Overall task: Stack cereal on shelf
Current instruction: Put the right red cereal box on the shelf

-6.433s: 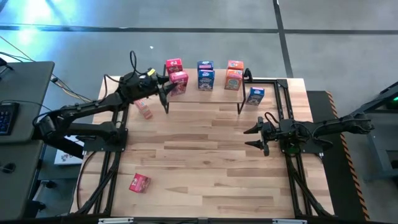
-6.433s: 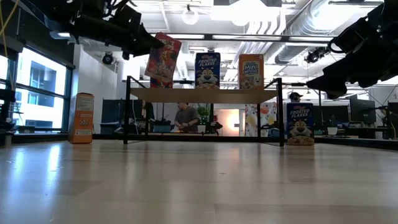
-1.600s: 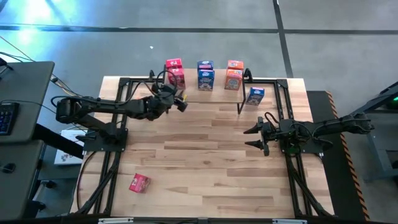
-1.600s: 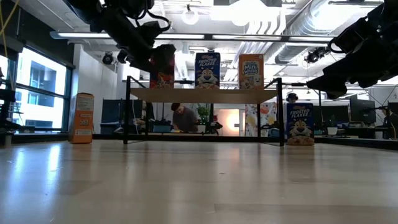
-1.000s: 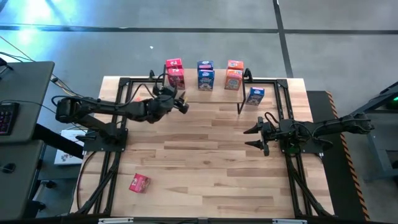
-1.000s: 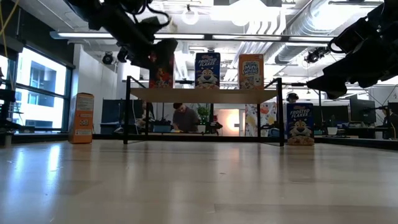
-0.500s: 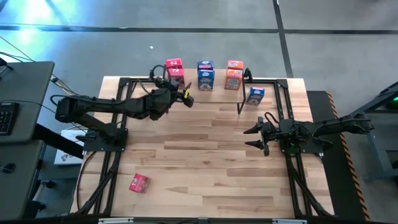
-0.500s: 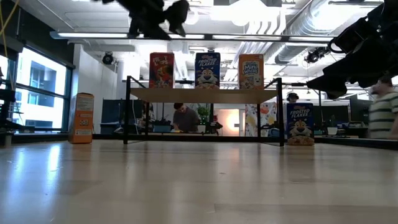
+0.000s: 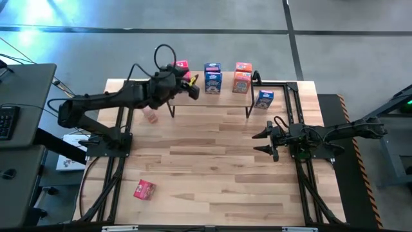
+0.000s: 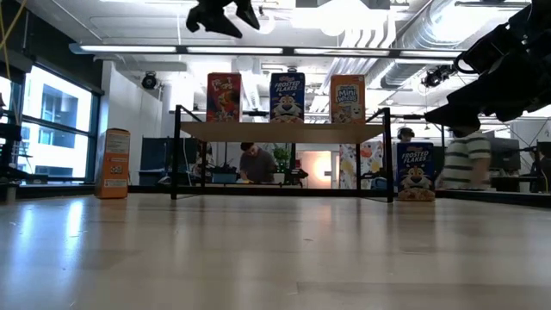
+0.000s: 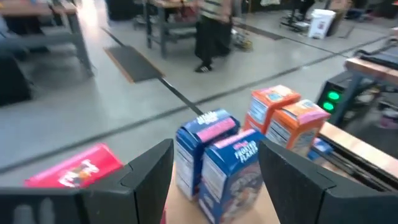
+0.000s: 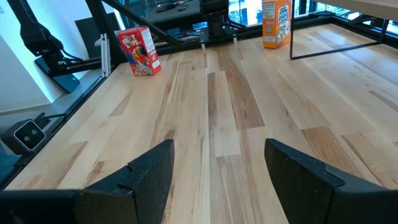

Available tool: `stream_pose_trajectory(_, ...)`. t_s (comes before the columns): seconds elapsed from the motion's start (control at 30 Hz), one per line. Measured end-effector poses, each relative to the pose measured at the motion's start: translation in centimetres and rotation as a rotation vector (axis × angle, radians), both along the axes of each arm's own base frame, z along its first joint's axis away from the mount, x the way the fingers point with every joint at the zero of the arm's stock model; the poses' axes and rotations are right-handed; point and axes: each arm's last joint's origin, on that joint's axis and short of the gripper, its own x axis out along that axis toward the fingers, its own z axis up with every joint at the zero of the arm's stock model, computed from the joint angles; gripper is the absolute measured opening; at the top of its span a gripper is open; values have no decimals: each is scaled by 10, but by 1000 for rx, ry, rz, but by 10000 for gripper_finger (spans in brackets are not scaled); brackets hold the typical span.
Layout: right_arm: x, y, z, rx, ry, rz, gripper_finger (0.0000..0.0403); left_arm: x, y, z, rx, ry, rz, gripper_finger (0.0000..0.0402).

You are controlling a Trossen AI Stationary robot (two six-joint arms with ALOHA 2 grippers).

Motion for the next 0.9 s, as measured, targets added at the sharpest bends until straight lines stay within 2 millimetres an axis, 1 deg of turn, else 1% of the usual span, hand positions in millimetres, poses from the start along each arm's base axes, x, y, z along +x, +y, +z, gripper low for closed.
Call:
stream_pose_trajectory(0.23,0,0,0,0,0,0,244,-1,16,-3,-121,-54,-116,223)
stream_pose_trajectory(0.33,0,0,0,0,0,0,244,2,19,-9,-145,-39,-100,223)
stream_pose_trajectory(0.53,0,0,0,0,0,0,244,7,24,-20,-145,-1,-11,222)
stream_pose_trajectory(0.7,0,0,0,0,0,0,244,8,24,-29,-185,34,39,222)
stream_pose_trajectory(0.9,0,0,0,0,0,0,244,9,24,-33,-202,46,49,222)
